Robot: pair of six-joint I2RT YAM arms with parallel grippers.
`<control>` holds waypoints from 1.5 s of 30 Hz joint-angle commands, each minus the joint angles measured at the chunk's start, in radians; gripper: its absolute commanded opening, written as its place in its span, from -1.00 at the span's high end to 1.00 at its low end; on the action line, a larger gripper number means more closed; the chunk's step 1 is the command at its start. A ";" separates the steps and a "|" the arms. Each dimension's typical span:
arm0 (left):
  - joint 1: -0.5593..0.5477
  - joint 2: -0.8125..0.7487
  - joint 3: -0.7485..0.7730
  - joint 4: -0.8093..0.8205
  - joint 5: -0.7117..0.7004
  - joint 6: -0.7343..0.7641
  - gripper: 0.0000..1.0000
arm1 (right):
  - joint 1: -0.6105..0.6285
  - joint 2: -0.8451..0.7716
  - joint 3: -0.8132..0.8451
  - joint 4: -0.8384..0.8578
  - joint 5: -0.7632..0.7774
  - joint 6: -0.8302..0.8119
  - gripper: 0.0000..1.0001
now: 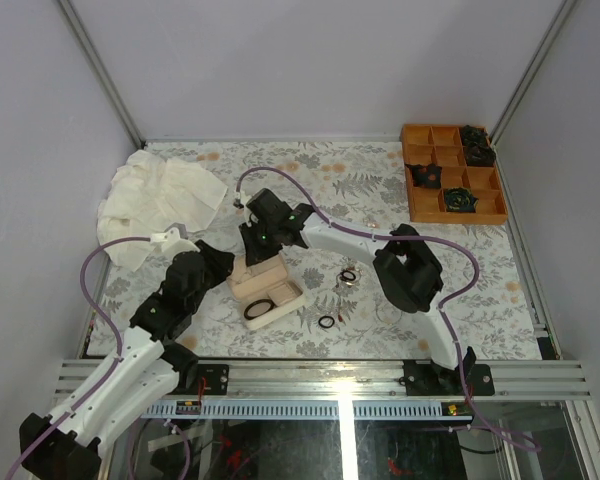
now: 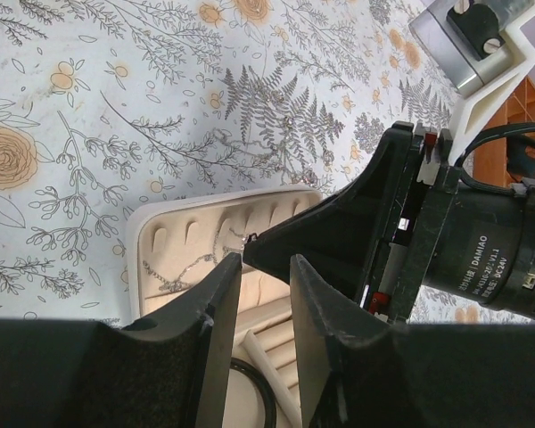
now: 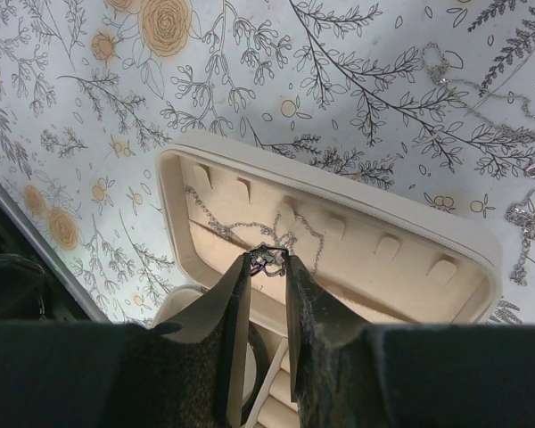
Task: Organize the mixed jewelry
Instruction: Place the jewelry in the jewelry box.
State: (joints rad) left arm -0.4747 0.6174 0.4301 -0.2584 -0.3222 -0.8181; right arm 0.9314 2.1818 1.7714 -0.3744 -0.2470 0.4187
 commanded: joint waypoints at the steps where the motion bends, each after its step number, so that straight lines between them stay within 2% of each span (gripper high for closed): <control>1: 0.008 -0.009 0.030 -0.008 -0.013 0.004 0.43 | 0.014 -0.023 0.001 0.011 0.005 -0.004 0.67; 16: 0.008 -0.003 0.034 0.001 -0.016 0.010 0.43 | 0.026 -0.044 -0.029 0.020 0.000 -0.010 0.65; 19: 0.008 -0.004 0.038 -0.002 -0.017 0.013 0.43 | 0.026 -0.047 -0.030 0.019 0.000 -0.012 0.59; 21: 0.008 -0.003 0.041 -0.005 -0.019 0.014 0.43 | 0.026 -0.051 -0.030 0.019 0.000 -0.014 0.45; 26: 0.009 -0.004 0.046 -0.005 -0.020 0.017 0.43 | 0.026 -0.056 -0.022 0.016 0.000 -0.015 0.41; 35: 0.008 -0.005 0.049 -0.008 -0.023 0.020 0.43 | 0.028 -0.054 -0.009 0.011 -0.006 -0.020 0.11; 45: 0.009 -0.028 0.051 -0.019 -0.025 0.020 0.43 | 0.027 -0.084 -0.025 0.006 0.011 -0.029 0.09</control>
State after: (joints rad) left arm -0.4747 0.6056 0.4469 -0.2783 -0.3248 -0.8139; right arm 0.9493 2.1815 1.7367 -0.3752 -0.2474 0.4133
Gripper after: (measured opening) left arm 0.284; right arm 0.452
